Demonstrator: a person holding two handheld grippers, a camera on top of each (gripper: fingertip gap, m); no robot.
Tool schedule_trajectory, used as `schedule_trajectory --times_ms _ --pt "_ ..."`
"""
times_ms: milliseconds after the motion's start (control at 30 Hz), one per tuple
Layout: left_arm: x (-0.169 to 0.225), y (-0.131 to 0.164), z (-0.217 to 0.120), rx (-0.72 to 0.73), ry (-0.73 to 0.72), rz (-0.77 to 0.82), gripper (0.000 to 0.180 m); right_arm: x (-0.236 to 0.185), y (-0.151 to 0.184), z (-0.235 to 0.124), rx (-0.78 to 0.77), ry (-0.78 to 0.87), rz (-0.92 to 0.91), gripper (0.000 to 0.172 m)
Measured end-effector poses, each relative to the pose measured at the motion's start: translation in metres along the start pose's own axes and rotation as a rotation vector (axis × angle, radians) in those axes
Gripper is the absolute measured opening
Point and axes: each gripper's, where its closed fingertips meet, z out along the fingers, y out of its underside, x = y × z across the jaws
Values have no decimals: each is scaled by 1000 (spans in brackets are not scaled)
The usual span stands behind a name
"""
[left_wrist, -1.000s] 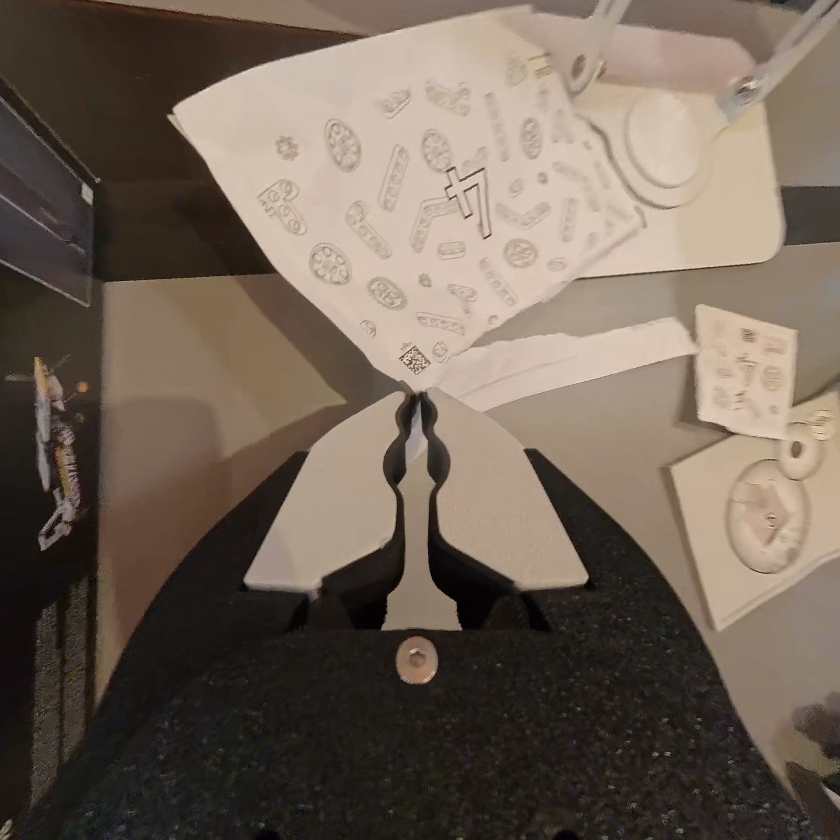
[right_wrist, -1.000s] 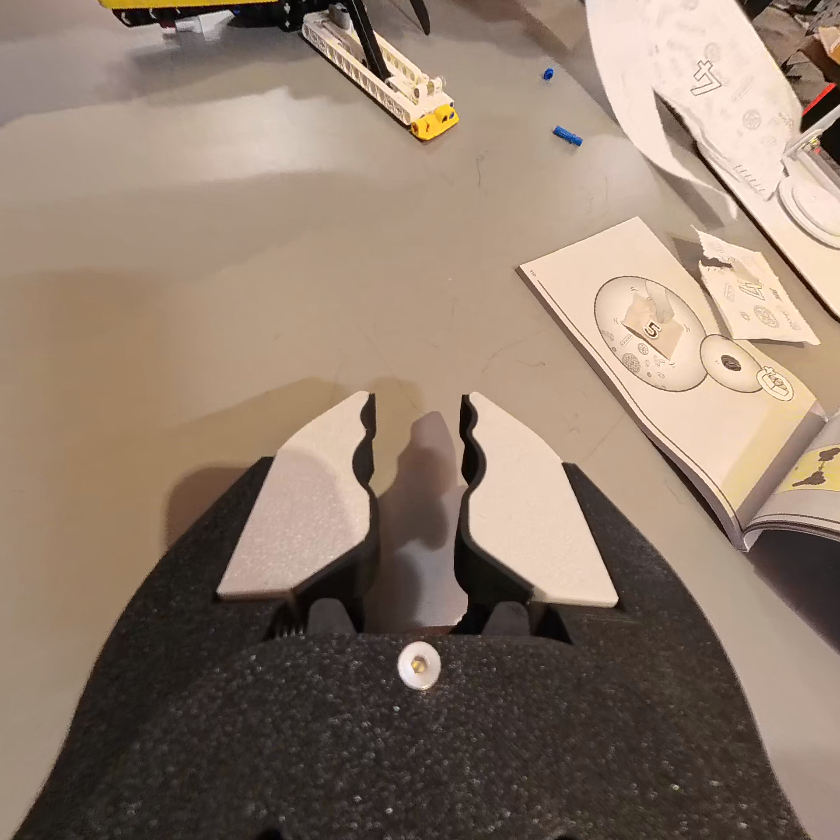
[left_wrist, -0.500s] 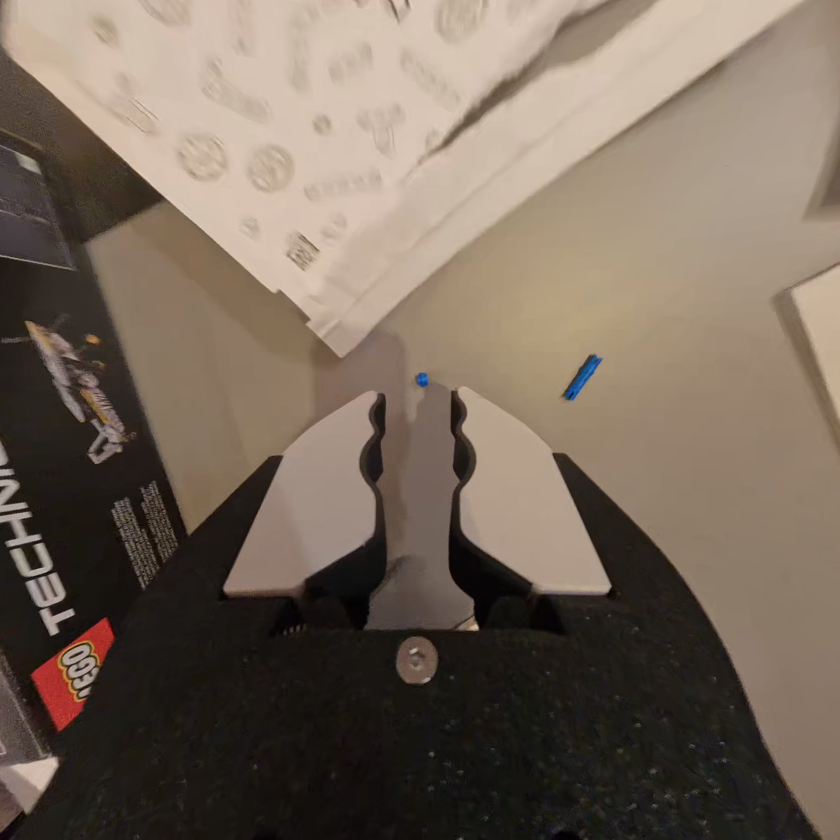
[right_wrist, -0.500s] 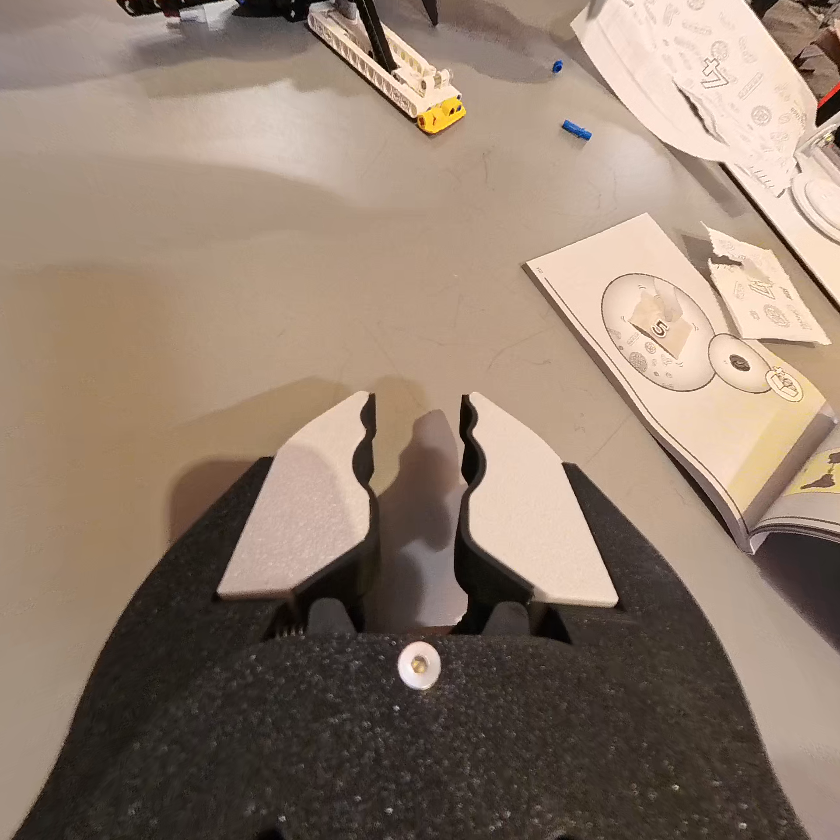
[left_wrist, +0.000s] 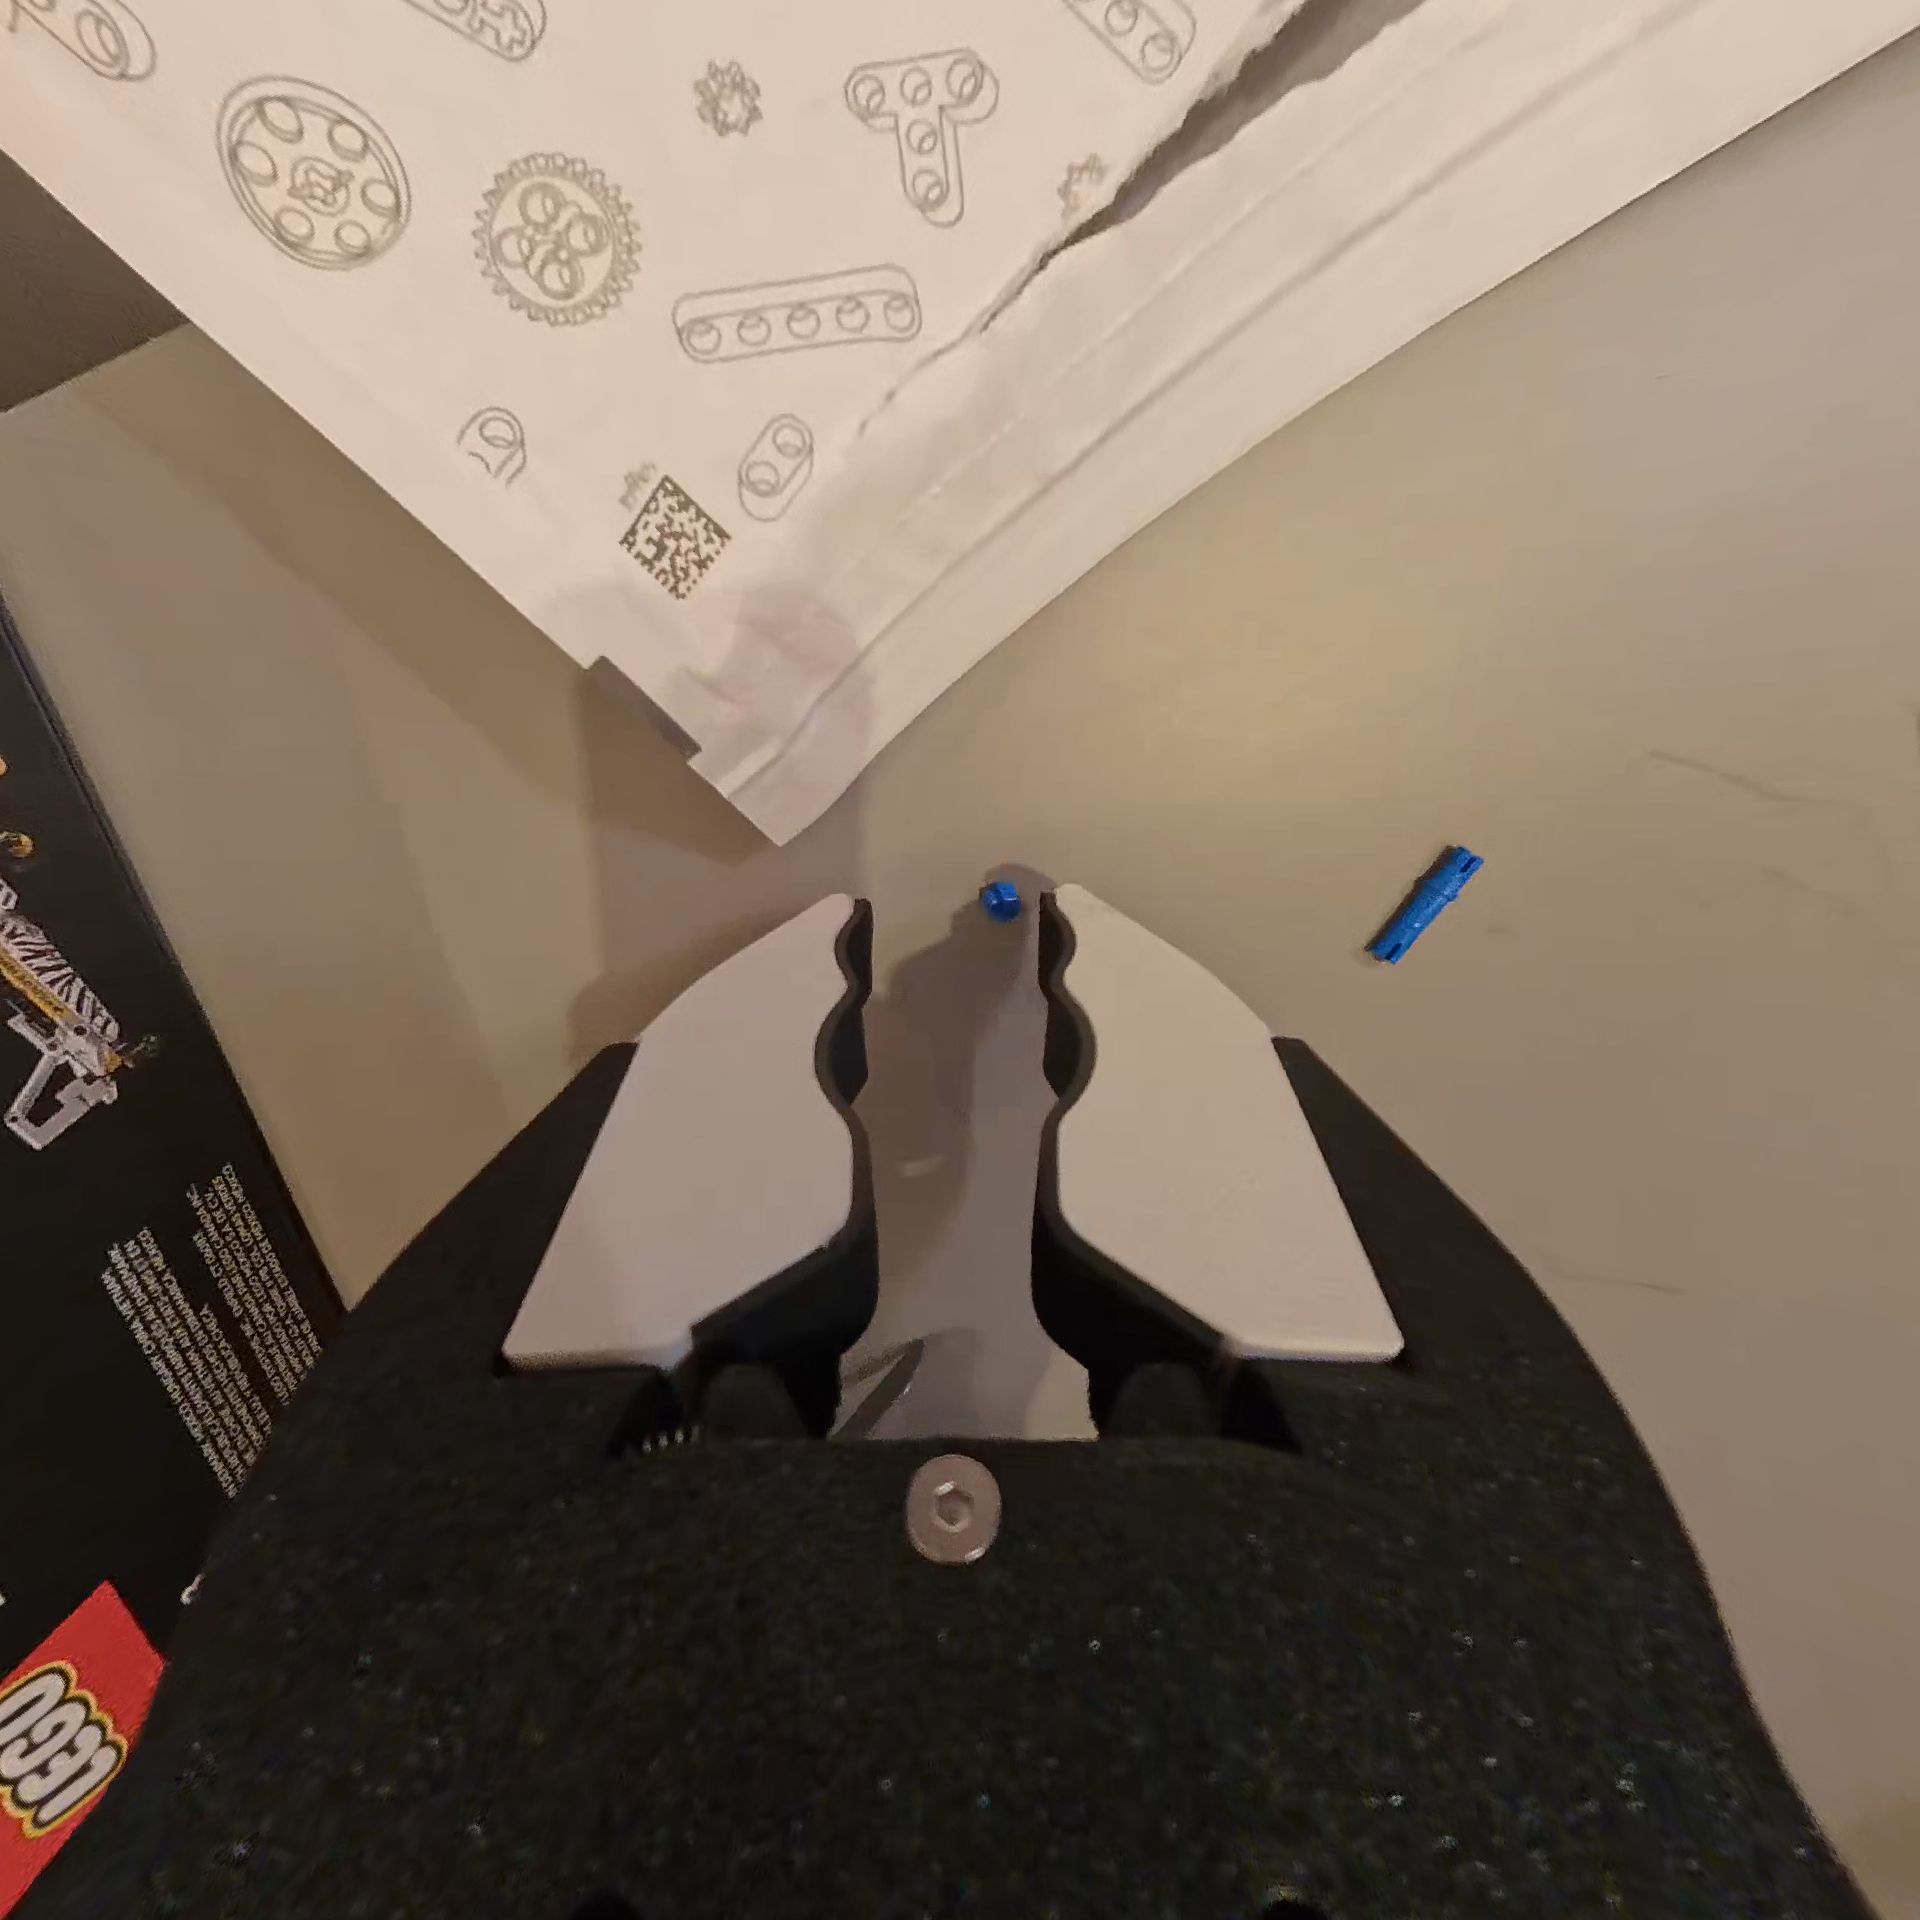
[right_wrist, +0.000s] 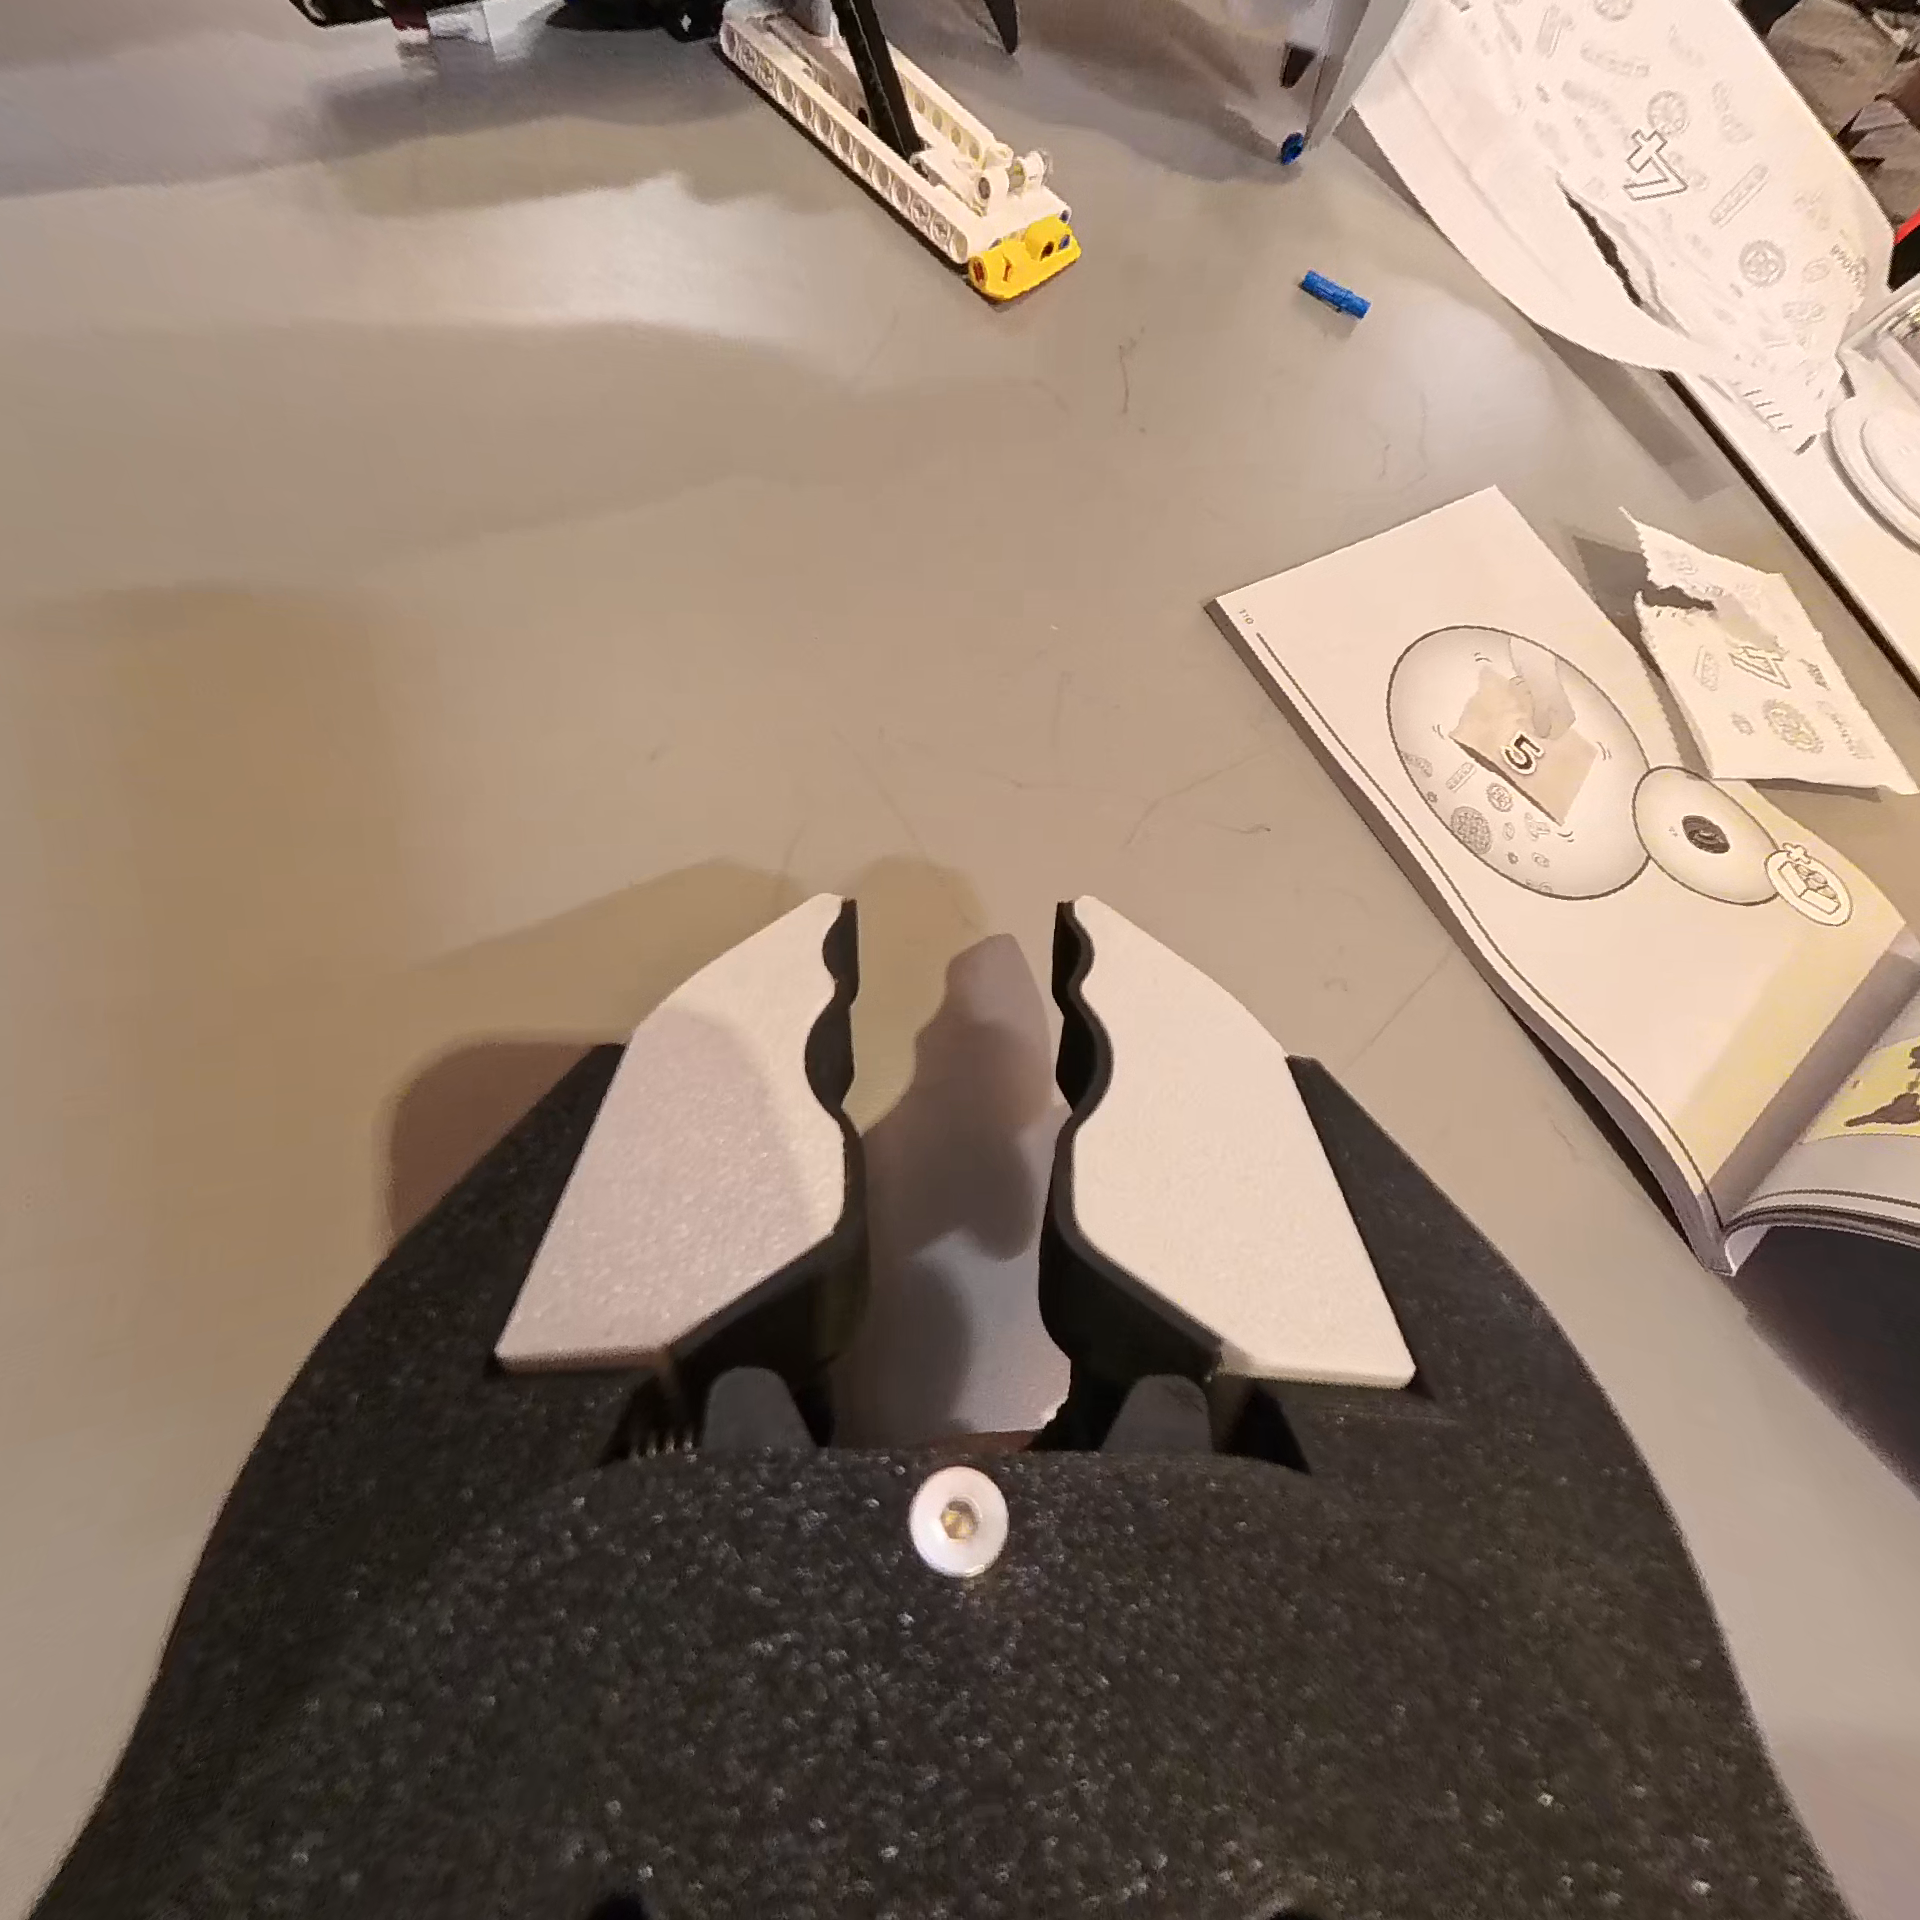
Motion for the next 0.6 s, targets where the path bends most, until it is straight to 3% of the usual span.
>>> schedule_trajectory --times_ms 133,233,600 --pt "2 3 5 -22 6 7 27 1 0 0 2 -5 14 36" --pt "6 5 7 -11 35 10 6 1 0 0 0 -4 11 36" --pt "50 22 1 -20 119 123 8 -1 1 1 -6 -3 -4 36"
